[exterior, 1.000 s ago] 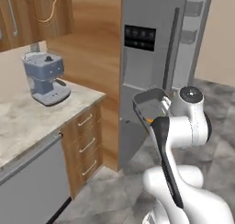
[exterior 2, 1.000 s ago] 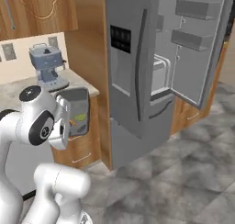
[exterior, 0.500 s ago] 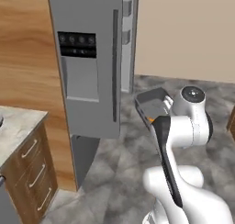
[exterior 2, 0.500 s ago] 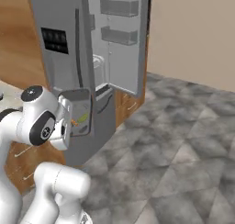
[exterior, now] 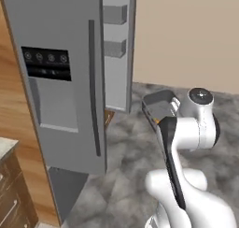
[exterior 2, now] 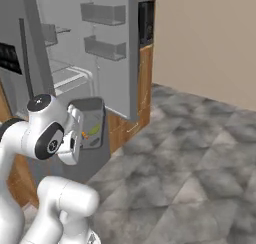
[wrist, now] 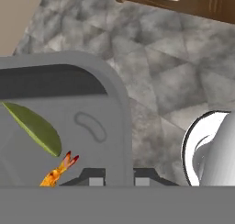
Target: Place the tupperware on the top shelf of the fridge. Make space for the tupperware among the existing items by rearranging them on the shelves if needed. Close the fridge door when finished.
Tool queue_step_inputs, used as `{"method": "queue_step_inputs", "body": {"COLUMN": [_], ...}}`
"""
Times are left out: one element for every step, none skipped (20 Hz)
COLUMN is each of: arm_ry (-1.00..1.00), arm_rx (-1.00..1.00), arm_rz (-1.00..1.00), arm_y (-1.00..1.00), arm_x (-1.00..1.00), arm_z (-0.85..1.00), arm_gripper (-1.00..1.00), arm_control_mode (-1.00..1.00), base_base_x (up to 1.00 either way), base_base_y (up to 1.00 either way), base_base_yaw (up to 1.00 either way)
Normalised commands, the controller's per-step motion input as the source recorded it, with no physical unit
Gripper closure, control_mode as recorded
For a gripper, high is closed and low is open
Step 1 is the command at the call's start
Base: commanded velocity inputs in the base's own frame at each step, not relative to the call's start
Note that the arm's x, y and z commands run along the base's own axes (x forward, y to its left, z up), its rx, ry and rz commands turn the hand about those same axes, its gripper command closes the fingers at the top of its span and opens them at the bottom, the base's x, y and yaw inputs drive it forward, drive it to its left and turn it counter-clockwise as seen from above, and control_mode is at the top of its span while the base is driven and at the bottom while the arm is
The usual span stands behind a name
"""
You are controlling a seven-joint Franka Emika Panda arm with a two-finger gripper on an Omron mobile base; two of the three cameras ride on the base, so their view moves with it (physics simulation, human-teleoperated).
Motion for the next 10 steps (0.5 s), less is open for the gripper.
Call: {"method": "queue_step_inputs", "body": {"arm_ry": [0.00,0.00,0.00,0.00,0.00,0.00,0.00,0.00,0.00,0.00], "arm_rx": [0.00,0.00,0.00,0.00,0.00,0.00,0.00,0.00,0.00,0.00], "arm_rz": [0.00,0.00,0.00,0.00,0.00,0.00,0.00,0.00,0.00,0.00], "arm_y": [0.00,0.00,0.00,0.00,0.00,0.00,0.00,0.00,0.00,0.00], "arm_x": [0.00,0.00,0.00,0.00,0.00,0.00,0.00,0.00,0.00,0.00], "arm_z": [0.00,0.00,0.00,0.00,0.00,0.00,0.00,0.00,0.00,0.00], "arm_gripper": [1.00,1.00,1.00,1.00,1.00,1.00,1.00,1.00,1.00,1.00], "arm_control_mode": [1.00,1.00,1.00,1.00,1.00,1.00,1.00,1.00,1.00,1.00], "base_base_x": [0.56,0.53,0.51,0.51,0.51,0.51,0.51,0.51,0.49,0.46], "base_base_y": [-0.68,-0.60,-0.54,-0.45,-0.43,-0.42,-0.44,-0.47,-0.52,-0.54], "base_base_yaw": [0.59,0.63,0.67,0.71,0.72,0.73,0.73,0.71,0.70,0.69]}}
